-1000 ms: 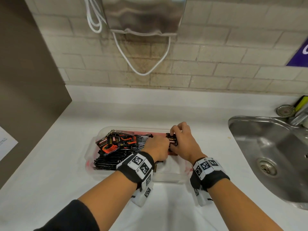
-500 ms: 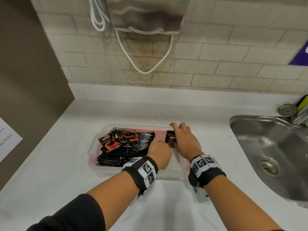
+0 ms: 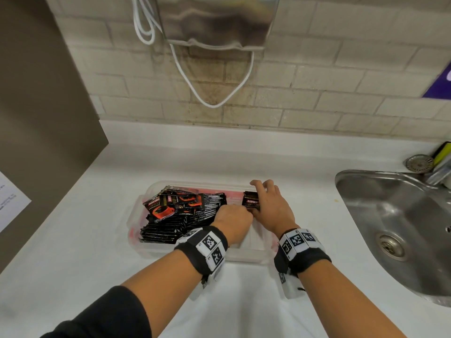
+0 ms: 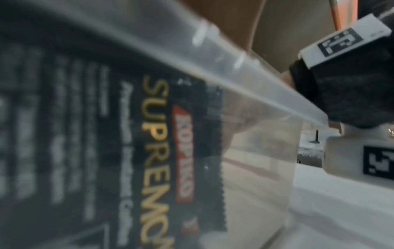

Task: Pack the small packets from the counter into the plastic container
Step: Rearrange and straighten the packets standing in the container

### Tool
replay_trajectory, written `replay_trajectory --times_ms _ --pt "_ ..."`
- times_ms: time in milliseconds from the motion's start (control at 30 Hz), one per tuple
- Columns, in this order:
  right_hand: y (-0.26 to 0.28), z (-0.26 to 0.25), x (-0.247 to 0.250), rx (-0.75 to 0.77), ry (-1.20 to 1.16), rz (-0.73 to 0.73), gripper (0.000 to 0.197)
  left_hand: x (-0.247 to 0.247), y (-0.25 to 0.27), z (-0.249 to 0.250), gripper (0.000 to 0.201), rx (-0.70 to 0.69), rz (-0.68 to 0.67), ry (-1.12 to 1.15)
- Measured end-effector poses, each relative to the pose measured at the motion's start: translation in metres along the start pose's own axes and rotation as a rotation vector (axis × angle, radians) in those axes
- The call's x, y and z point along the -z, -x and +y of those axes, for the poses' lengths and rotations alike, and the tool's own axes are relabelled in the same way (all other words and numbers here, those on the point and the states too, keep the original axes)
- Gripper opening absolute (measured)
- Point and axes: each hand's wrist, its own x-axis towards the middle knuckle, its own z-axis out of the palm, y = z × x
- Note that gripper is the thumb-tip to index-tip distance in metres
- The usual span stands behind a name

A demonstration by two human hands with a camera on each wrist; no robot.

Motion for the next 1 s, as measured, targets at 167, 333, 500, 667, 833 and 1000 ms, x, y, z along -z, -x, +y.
replay_trajectory --times_ms 167,333,500,667,833,1000 --pt "0.002 0.000 0.002 -0.010 -0.050 -0.001 0.070 0.015 0.004 -0.014 0.016 0.068 0.226 0.236" --pt "0.003 -0.002 0.005 -0.031 -0.082 0.014 0.062 0.023 0.006 -0.023 0.016 0.137 0.310 0.328" --pt "0.005 -0.002 0.007 -0.042 -0.114 0.041 0.052 0.027 0.006 -0.033 0.017 0.189 0.385 0.507" --pt "0.005 -0.003 0.007 -0.046 -0.118 0.054 0.048 0.034 0.008 -0.038 0.019 0.268 0.509 0.580" --pt "0.006 -0.004 0.008 -0.042 -0.154 0.082 0.043 0.042 0.008 -0.044 0.019 0.295 0.552 0.704" --pt "0.007 -0.004 0.007 -0.024 -0.148 0.103 0.038 0.045 0.007 -0.049 0.010 0.188 0.464 0.735"
